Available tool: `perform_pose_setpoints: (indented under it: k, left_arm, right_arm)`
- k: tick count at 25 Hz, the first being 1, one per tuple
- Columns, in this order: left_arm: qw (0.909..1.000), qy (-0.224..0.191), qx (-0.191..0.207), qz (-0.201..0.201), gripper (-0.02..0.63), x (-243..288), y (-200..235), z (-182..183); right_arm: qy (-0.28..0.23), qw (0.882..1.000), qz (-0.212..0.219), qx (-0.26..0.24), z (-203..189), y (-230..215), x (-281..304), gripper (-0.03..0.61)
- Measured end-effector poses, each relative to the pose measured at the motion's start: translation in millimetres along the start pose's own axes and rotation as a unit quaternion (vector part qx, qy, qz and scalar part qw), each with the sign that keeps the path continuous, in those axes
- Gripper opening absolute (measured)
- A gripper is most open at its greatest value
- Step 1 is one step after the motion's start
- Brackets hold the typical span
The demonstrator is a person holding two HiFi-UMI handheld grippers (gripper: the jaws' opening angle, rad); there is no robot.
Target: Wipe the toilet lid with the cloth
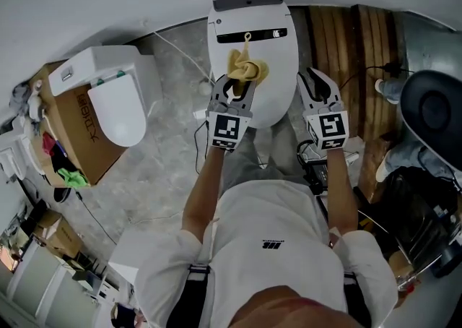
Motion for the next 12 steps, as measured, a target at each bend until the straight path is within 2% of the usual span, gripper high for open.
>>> perform_pose_setpoints:
  k: [4,12]
  left_arm:
    - [0.9997,0.022,0.002,0.011,0.104,33.9,-7.1,-25.5]
    - [0.9973,0.061,-0.026,0.032,0.104,87.4,-21.5,-72.7]
  right_arm:
    - [0.015,0.999,0.040,-0.001,-33.1,-18.9,26.4,0.112]
    - [0.040,0.995,0.096,-0.007,-81.1,-49.0,59.0,0.112]
Point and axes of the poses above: the fingertips, and each gripper's own axes: x forward along the fingers, y to its left, z out of its top, the point moved 5 cm from there along -x, backward along the fingers, and after that the axes turned 5 degrees about -x, right-handed, at the moved point
